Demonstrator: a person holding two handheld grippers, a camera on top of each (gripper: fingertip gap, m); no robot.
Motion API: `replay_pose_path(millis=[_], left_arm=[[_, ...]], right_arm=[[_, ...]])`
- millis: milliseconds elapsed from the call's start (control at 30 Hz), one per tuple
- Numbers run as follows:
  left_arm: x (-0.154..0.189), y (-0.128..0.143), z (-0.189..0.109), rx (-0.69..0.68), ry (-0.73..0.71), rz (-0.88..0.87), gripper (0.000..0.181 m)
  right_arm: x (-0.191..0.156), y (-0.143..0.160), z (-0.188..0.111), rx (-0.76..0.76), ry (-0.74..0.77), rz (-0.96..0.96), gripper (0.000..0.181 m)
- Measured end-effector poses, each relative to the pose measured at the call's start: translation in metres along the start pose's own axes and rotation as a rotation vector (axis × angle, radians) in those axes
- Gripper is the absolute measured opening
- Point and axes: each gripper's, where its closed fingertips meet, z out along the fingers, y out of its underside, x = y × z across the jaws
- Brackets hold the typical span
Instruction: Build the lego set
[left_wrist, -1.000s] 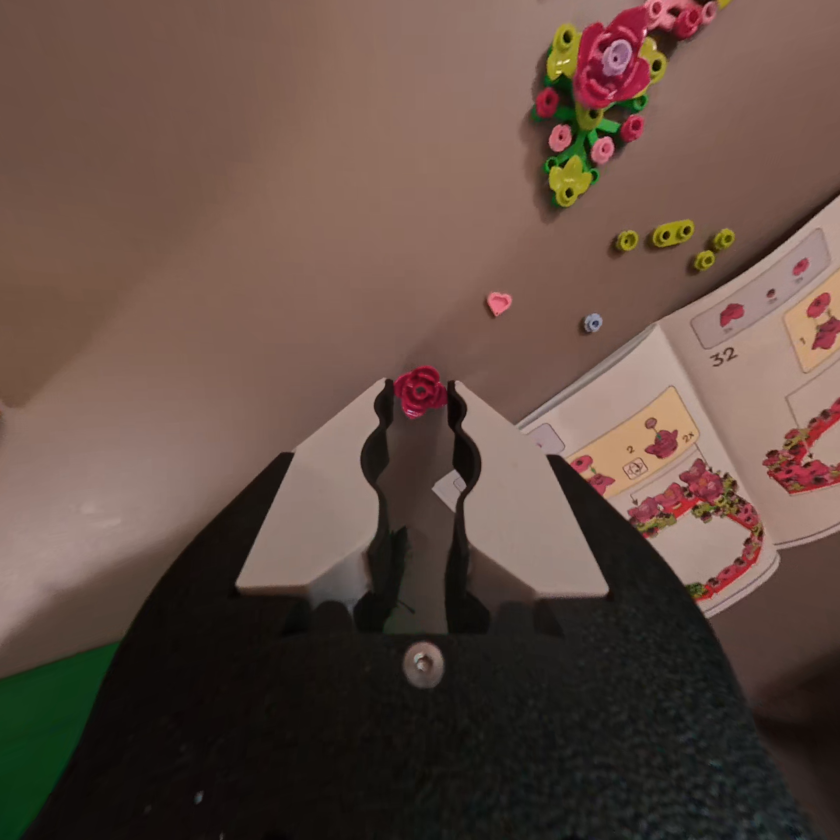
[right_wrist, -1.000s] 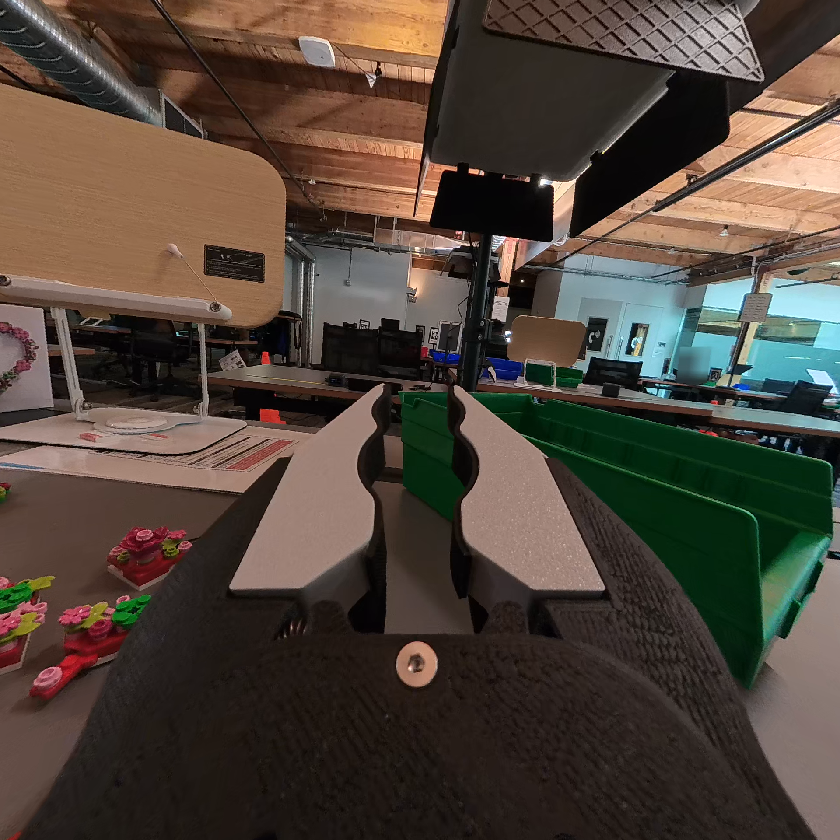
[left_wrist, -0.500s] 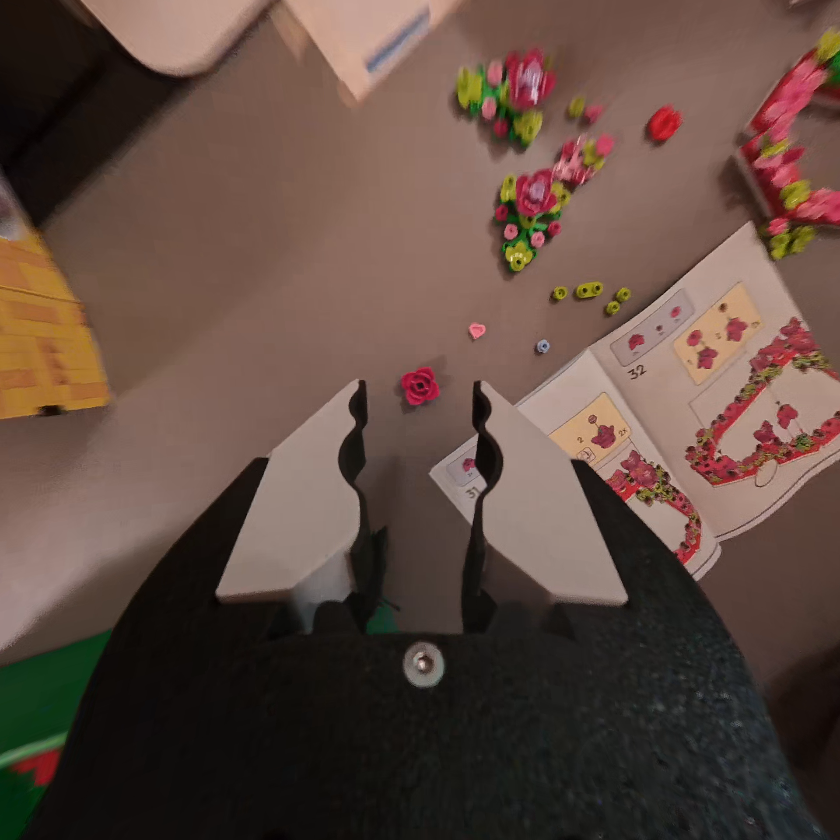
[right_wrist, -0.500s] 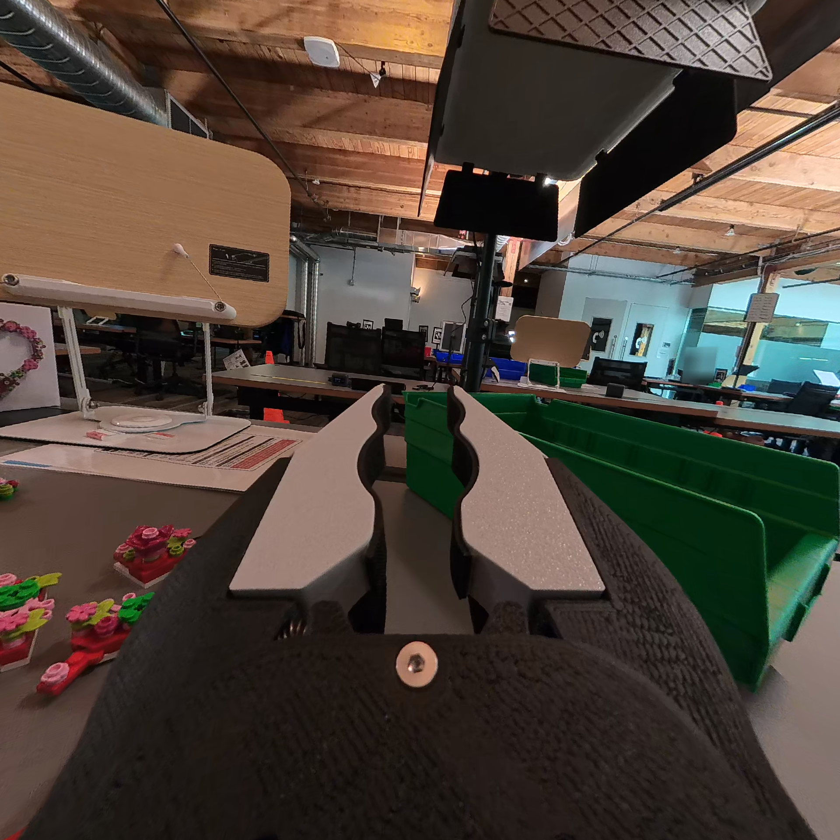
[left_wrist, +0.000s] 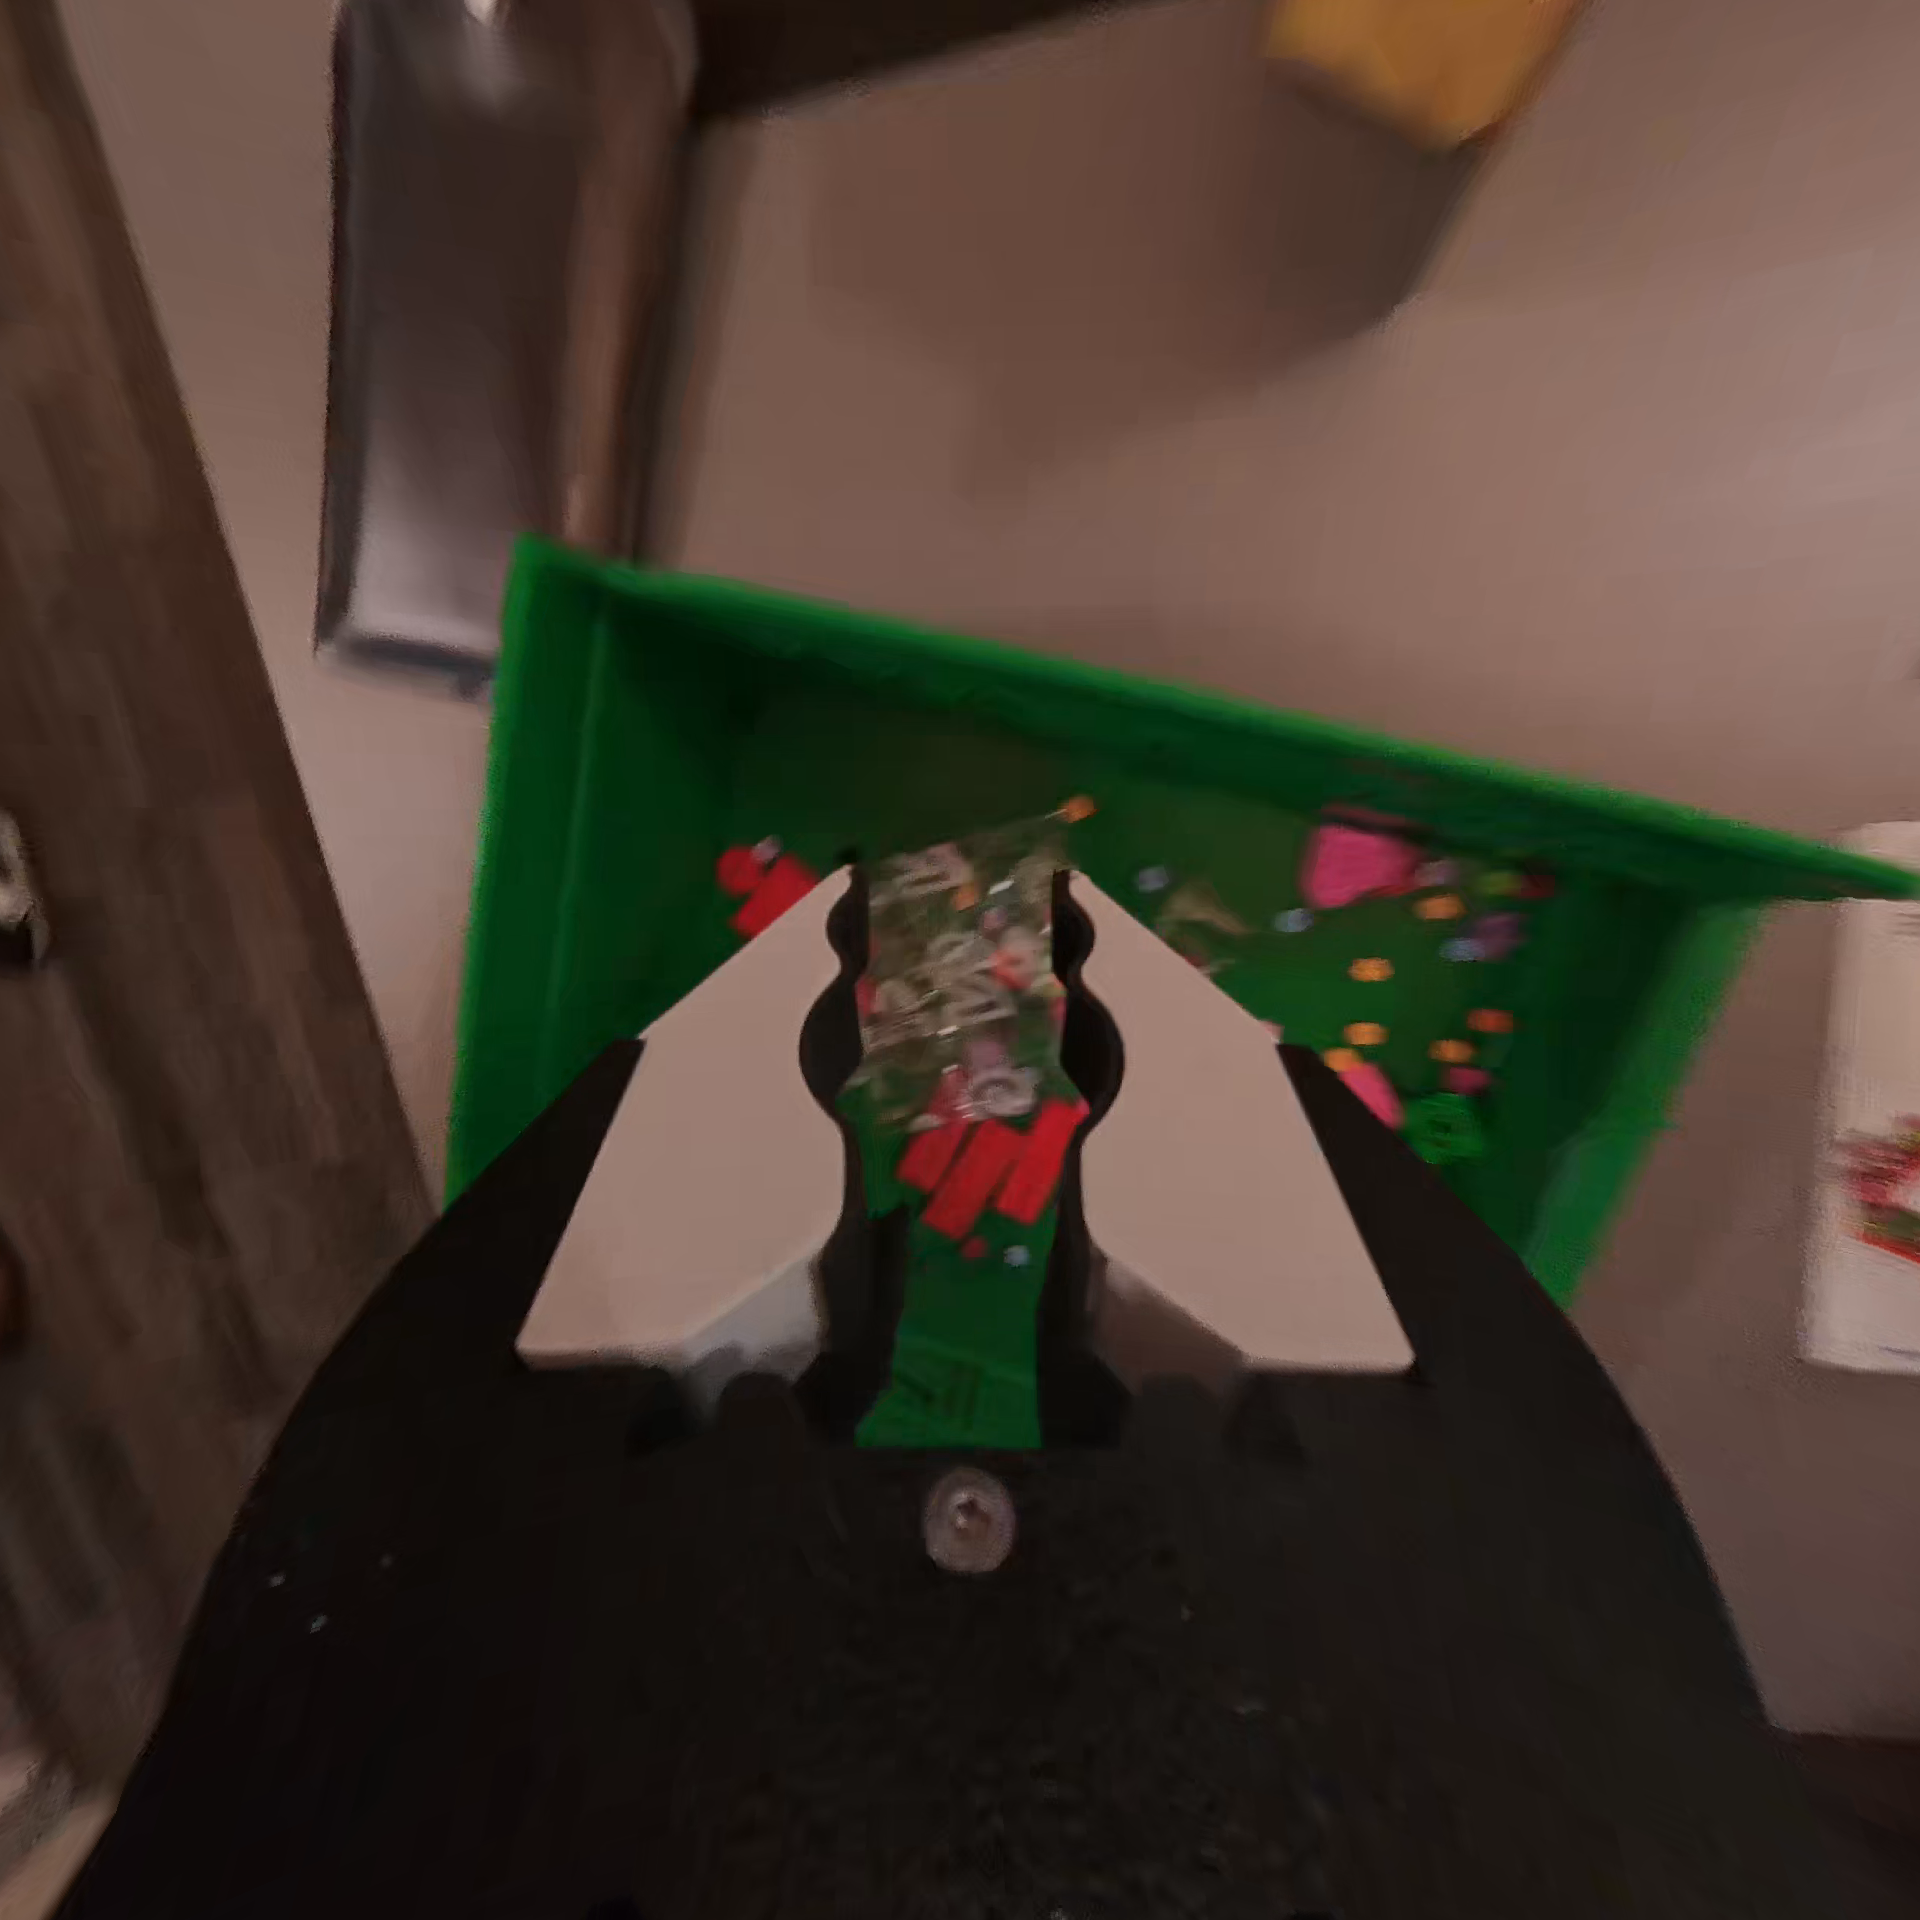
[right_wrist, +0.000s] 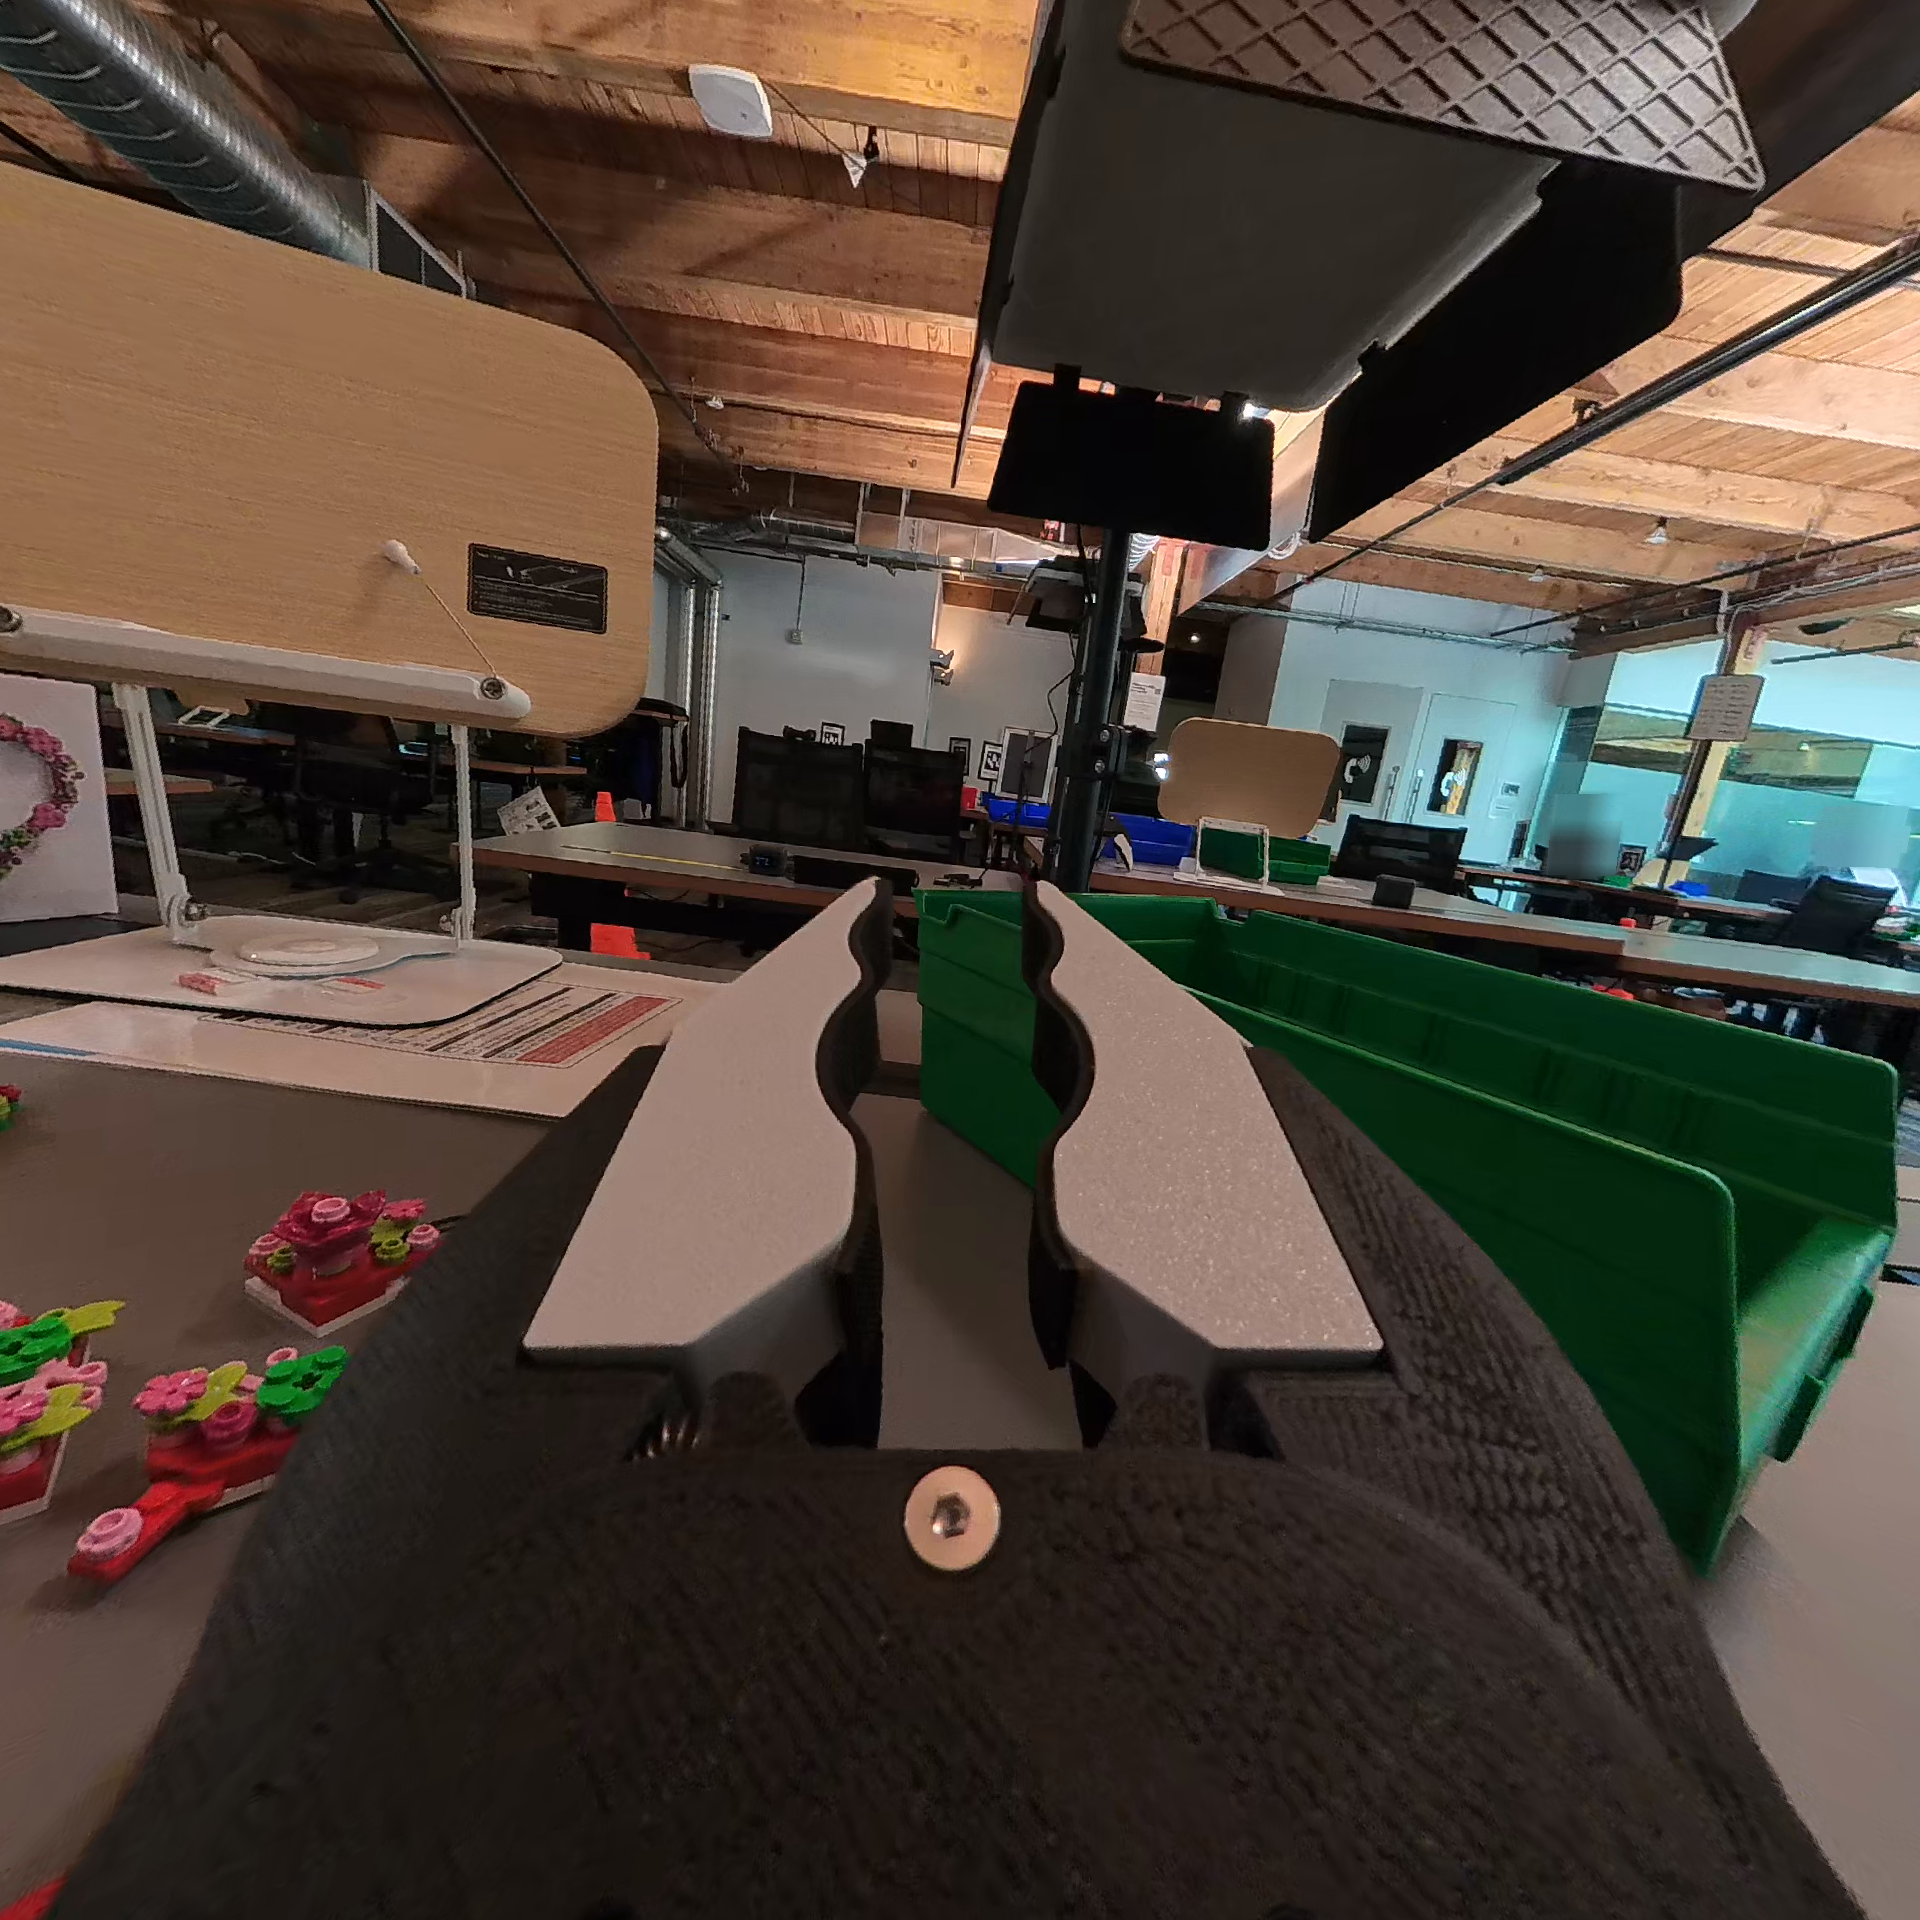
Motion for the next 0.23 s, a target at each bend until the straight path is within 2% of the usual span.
replay_pose_path(millis=[33, 233], left_arm=[[-0.015, 0.010, 0.012, -0.038, -0.040, -0.022, 0.033], [-0.040, 0.038, 0.061, -0.102, 0.004, -0.227, 0.034]], right_arm=[[0.000, 0.000, 0.000, -0.001, -0.001, -0.003, 0.023], [-0.001, 0.001, 0.000, -0.006, 0.002, -0.016, 0.023]])
